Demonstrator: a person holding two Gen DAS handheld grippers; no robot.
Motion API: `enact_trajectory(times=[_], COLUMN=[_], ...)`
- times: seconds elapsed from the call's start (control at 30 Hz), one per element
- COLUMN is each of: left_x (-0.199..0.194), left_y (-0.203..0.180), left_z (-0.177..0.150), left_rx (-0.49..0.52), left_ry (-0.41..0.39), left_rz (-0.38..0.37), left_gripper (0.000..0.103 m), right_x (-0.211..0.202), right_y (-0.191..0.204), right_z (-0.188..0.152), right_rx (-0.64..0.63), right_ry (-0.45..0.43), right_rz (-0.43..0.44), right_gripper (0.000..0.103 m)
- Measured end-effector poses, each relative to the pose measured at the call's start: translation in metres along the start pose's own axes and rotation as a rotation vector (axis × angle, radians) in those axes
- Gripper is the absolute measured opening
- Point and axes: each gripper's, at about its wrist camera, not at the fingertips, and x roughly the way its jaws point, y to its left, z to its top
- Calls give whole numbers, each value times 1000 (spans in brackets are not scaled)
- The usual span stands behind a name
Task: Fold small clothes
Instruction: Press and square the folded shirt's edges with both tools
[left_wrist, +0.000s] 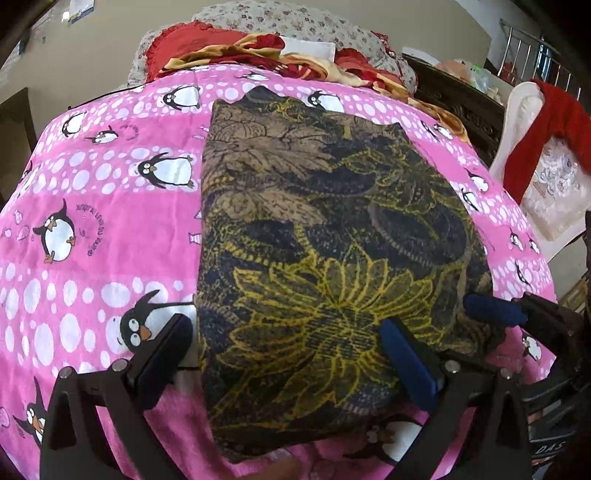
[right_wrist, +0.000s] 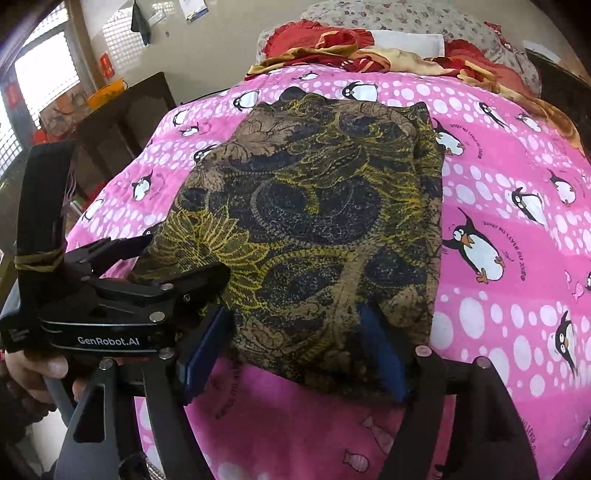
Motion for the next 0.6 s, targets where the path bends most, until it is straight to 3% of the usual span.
enact_trajectory(times=[0.27,0.47,0.6], left_x=[-8,-7,-5], left_y=[-7,-6,-6], left_z=[-6,-5,-5], left_rx=[-2,-19,-28], left_ry=[20,42,47], left_rz=[68,72,74], left_gripper=[103,103,103], right_x=[-8,-29,-53], right_y=[4,-6,-2], right_z=[-4,-6,13], right_rx=[-68,-24,-44], right_ry=[43,41,-93], right_rz=[-24,-48,-203], right_gripper=[74,55,54])
